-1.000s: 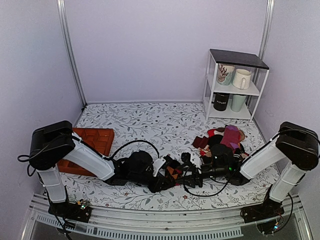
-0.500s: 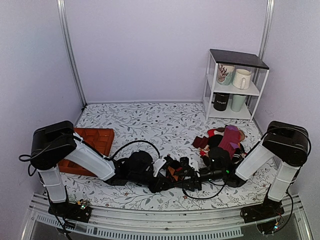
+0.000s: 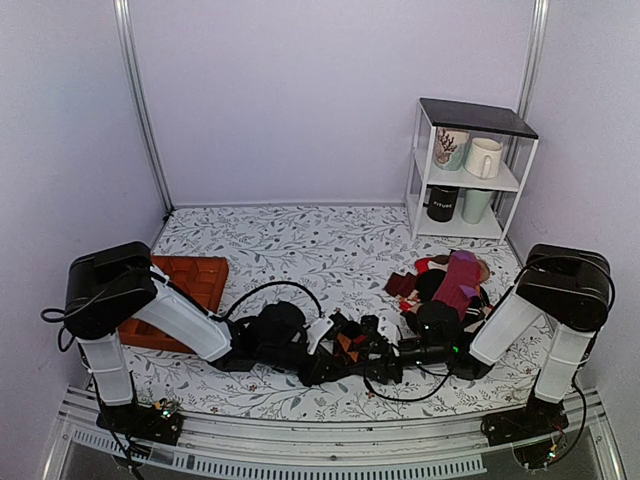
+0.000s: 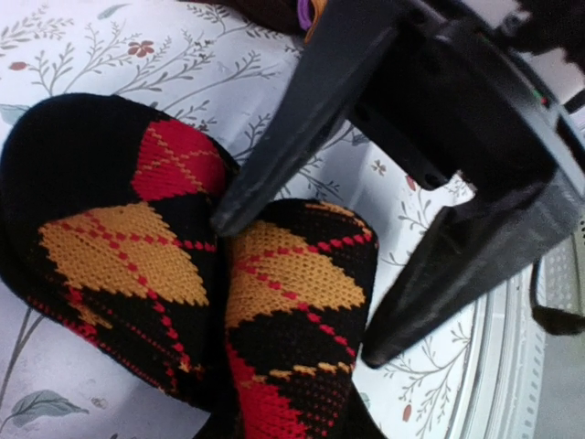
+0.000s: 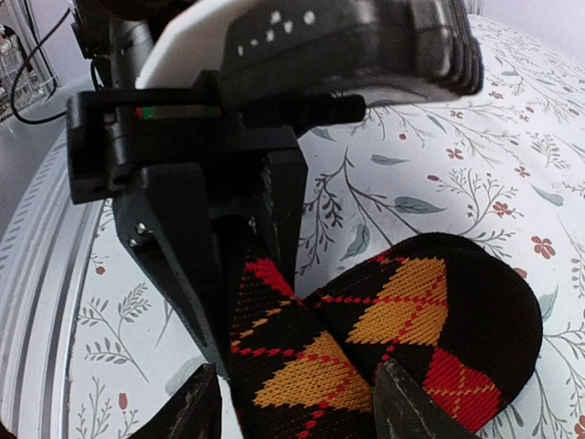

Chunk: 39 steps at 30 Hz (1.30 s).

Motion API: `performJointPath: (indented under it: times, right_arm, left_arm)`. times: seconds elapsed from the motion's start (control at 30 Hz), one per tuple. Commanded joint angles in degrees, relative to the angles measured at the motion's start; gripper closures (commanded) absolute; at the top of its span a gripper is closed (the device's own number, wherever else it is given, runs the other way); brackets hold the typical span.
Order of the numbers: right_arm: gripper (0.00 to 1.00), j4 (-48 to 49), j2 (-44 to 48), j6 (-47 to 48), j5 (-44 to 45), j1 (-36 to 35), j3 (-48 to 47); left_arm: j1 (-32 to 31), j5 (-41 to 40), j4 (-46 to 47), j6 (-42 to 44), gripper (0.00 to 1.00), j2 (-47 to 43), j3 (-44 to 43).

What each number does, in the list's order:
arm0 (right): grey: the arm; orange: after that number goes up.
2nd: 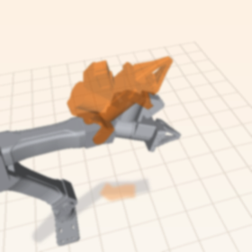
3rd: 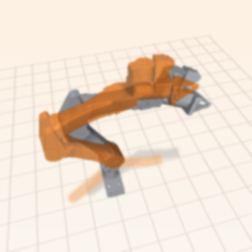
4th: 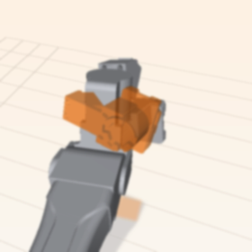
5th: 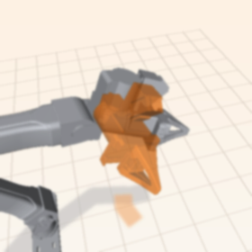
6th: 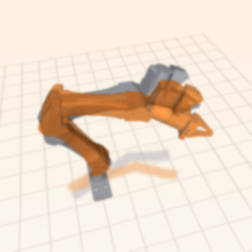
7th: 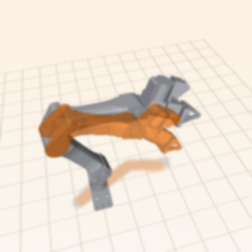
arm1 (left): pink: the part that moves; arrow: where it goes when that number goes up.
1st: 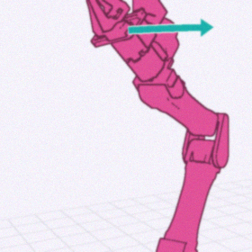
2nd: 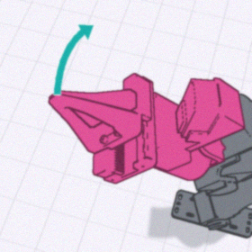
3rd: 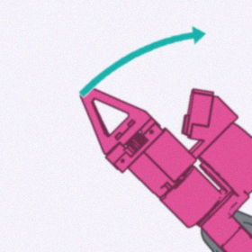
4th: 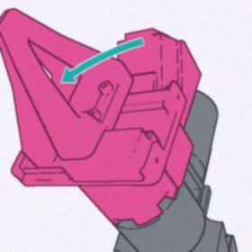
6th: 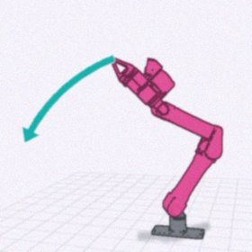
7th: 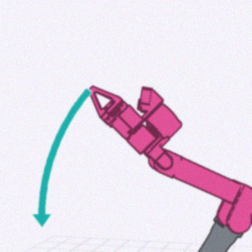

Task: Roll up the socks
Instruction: Roll the sock at the center of the board.

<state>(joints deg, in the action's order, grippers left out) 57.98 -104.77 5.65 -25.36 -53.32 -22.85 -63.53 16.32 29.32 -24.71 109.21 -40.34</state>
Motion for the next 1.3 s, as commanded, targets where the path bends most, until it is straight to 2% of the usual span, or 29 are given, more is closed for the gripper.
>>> performJointPath:
  times: [0.0,0.2,0.37,0.47,0.57,0.67,0.77,0.87,0.9,0.97,1.0,1.07,1.27]
  right_arm:
    - [0.44,-12.0,0.9,1.7,1.9,-0.4,-1.3]
    - [0.5,-11.8,-0.4,-0.1,3.1,-3.8,-0.3]
    - [0.69,-12.7,0.6,-1.6,2.6,-4.5,-0.7]
    - [0.8,-16.4,1.2,-2.9,0.9,-4.5,-2.2]
    - [0.83,-20.0,-0.4,-5.6,0.0,-4.4,-3.7]
    - [0.85,-20.1,-3.4,-11.5,-1.7,-4.4,-3.4]
    - [0.85,-18.0,-6.5,-17.1,-2.7,-4.1,-1.8]
    - [0.85,-16.6,-9.2,-21.9,-5.1,-3.1,-0.4]
    - [0.85,-16.4,-9.7,-23.0,-5.7,-2.8,0.0]
    - [0.85,-16.4,-10.1,-25.4,-6.5,-2.2,0.8]
    - [0.85,-16.5,-10.2,-26.1,-6.7,-1.9,1.3]
    - [0.85,-16.5,-10.2,-28.1,-7.8,-1.2,2.1]
    - [0.85,-17.5,-9.8,-33.8,-9.6,-0.2,3.3]
  left_arm:
    - [-0.8,3.1,-23.1,0.6,1.0,8.3,6.2]
    - [-0.7,3.8,-22.1,0.9,1.0,9.4,6.1]
    - [-0.7,4.0,-22.3,1.2,1.0,10.9,5.4]
    - [-0.8,2.6,-23.1,1.4,1.0,11.0,4.8]
    - [-0.7,-0.1,-23.5,1.3,0.96,10.1,4.7]
    - [-0.6,-2.2,-23.6,1.5,0.83,9.1,3.9]
    - [-0.6,-4.5,-24.0,2.8,0.76,7.8,2.2]
    - [-0.6,-8.1,-24.3,4.7,0.64,5.1,0.6]
    - [-0.7,-10.0,-24.0,5.5,0.55,4.1,0.3]
    - [-0.7,-13.0,-22.5,7.1,0.3,-0.4,0.2]
    - [-0.7,-14.3,-21.4,8.0,0.25,-2.2,0.3]
    - [-0.8,-17.0,-18.3,10.1,0.02,-5.9,1.4]
    - [-1.6,-21.8,-4.7,15.1,0.01,-16.4,9.4]
